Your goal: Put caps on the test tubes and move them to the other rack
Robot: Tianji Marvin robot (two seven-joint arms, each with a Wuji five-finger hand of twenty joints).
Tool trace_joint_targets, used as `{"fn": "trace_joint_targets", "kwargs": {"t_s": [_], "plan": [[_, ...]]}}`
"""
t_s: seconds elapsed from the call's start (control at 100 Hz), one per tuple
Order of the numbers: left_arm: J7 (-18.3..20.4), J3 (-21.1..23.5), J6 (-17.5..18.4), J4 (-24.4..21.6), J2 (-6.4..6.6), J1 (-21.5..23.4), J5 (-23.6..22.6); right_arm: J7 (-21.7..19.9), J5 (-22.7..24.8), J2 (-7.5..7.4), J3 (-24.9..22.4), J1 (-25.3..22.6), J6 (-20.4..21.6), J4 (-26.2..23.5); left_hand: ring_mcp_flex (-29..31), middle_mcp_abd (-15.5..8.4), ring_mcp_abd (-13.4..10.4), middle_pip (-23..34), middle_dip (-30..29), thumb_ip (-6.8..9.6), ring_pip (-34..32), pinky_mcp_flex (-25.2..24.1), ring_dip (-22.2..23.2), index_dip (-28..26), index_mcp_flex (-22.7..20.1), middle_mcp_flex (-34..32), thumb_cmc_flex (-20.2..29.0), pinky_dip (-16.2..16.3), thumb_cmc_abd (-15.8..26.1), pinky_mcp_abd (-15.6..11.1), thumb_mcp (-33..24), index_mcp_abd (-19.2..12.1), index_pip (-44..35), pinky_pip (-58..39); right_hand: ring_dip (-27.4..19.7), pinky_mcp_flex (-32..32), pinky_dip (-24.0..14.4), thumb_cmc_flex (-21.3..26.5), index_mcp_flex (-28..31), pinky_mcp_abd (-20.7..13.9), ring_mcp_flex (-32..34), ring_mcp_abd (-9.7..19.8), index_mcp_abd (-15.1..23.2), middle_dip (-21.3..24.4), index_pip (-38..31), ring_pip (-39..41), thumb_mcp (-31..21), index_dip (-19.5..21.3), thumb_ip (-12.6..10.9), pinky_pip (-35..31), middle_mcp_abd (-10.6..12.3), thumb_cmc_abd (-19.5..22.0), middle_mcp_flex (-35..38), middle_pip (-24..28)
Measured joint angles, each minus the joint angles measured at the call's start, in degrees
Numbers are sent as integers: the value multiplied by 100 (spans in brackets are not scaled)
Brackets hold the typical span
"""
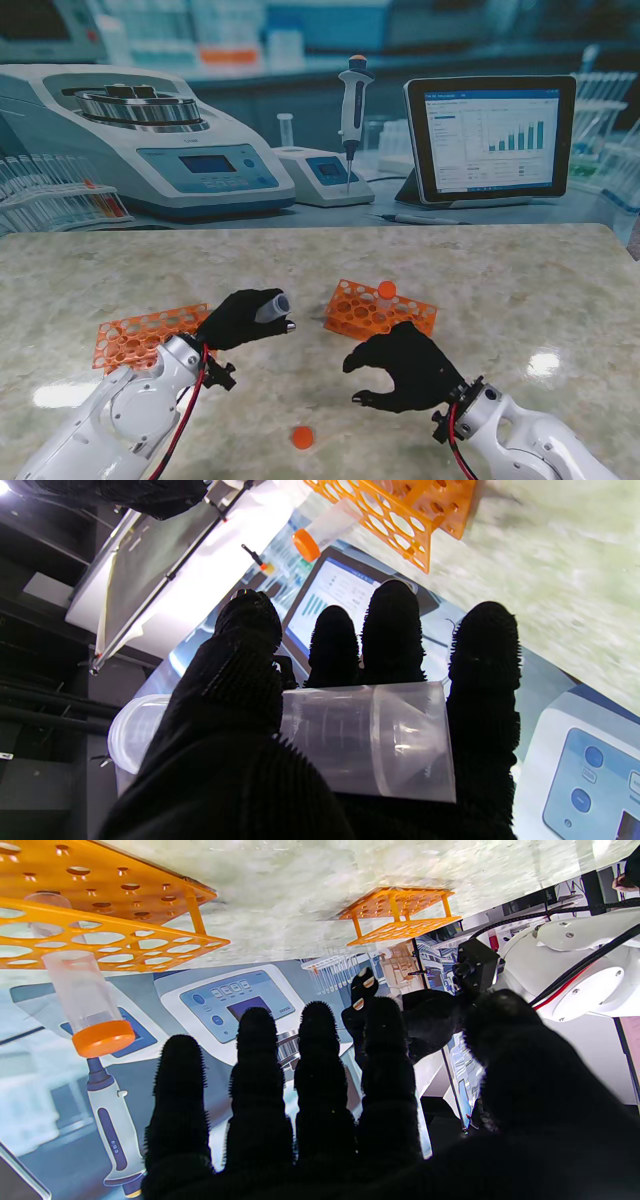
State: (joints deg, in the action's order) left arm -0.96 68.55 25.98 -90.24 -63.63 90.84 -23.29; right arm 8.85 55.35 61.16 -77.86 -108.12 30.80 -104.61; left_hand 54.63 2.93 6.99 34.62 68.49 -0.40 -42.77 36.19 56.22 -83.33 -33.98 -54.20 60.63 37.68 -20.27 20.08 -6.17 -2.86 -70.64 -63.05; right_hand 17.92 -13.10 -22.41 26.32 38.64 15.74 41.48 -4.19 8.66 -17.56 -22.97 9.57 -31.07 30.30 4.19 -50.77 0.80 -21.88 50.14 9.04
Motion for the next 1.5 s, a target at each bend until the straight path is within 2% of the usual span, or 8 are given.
{"fn": "trace_joint_targets", "kwargs": {"t_s": [0.09, 0.24, 0.41, 0.47, 0.54, 0.62, 0.91, 1.5], "plan": [[-36, -98, 1, 66, -1, -50, -9, -47, 6, -8, 30, 8, 7, -2, -268, -114, -137, 698, 314, 0, -491, -561, 337, -2, 0, 72, 0, 175, 20, 25, 1, 0, -52, 45, 0, -1, 0, 0, 0, 0, 0, 0, 0, 0, 0, 0, 1, 0, 0, 0, 0, 0, 0, 0], [-140, -199, 34, 155, -27, -97, -6, -202, 38, -30, 47, 2, 13, -31, -335, -148, -222, 1348, 349, 0, -1501, -653, 564, -51, -47, 71, -74, 613, 22, 25, -112, -7, -105, -264, 0, -1, 0, 18, 0, 0, 0, 0, 0, 0, 0, 3, 1, 0, 0, 0, 0, -7, 0, 0], [-297, -317, 99, 264, -65, -137, 21, -267, 88, -58, 94, -5, 13, -61, -50, -148, -282, 1711, 2, -50, -2561, 119, 915, -70, -90, -39, -315, 1376, 7, 53, -442, -137, -161, -1626, 38, -5, 0, 48, 0, 0, 4, 0, -21, -91, 0, 30, 0, 0, 0, 0, 0, -121, 0, 62], [-375, -343, 121, 306, -88, -146, 20, -301, 91, -70, 133, 2, 12, -62, 75, -152, -332, 1741, -18, -56, -2699, 822, 916, -71, -117, -164, -437, 1377, -25, 8, -603, -229, -188, -2512, 158, -31, -48, 48, 0, 0, 4, -1, -92, -161, 0, 30, -19, 0, 0, -3, 0, -207, 0, 90], [-389, -348, 126, 324, -104, -146, 19, -347, 102, -80, 181, 18, 11, -62, 276, -154, -383, 1772, -20, -56, -2894, 1717, 916, -74, -117, -233, -461, 955, -37, -426, -622, -257, -203, -3280, 326, -56, -77, 48, 0, 0, 65, -10, -191, -278, 0, 69, -169, 0, 0, -13, -17, -303, 0, 164], [-383, -338, 134, 323, -110, -140, 19, -391, 108, -91, 245, 49, 9, -61, 384, -156, -435, 1774, -19, -46, -2941, 2110, 916, -79, -172, -260, -518, 652, -65, -633, -676, -271, -205, -3489, 505, -66, -144, 48, 0, 0, 125, -18, -271, -454, 0, 86, -219, 0, 0, -50, -69, -320, 58, 226], [-264, -337, 181, 229, -99, -106, 127, -526, 344, -153, 489, 178, 8, -48, 550, -196, -510, 1774, -26, -46, -2999, 2189, 916, -81, -175, -360, -525, 565, -72, -726, -684, -274, -207, -3562, 1125, -192, -368, 108, 0, 0, 402, -39, -422, -1038, 2, 359, -545, 160, 0, -167, -143, -853, 68, 516], [-182, -262, 296, 72, -73, 11, 129, -788, 676, -301, 1487, 829, -90, 237, 550, -209, -511, 1774, -26, -46, -2999, 2191, 916, -84, -176, -415, -539, 552, -72, -758, -686, -311, -207, -3563, 1624, -310, -654, 224, 0, -9, 407, -40, -432, -1569, 2, 589, -902, 515, 0, -289, -145, -1132, 65, 779]]}}
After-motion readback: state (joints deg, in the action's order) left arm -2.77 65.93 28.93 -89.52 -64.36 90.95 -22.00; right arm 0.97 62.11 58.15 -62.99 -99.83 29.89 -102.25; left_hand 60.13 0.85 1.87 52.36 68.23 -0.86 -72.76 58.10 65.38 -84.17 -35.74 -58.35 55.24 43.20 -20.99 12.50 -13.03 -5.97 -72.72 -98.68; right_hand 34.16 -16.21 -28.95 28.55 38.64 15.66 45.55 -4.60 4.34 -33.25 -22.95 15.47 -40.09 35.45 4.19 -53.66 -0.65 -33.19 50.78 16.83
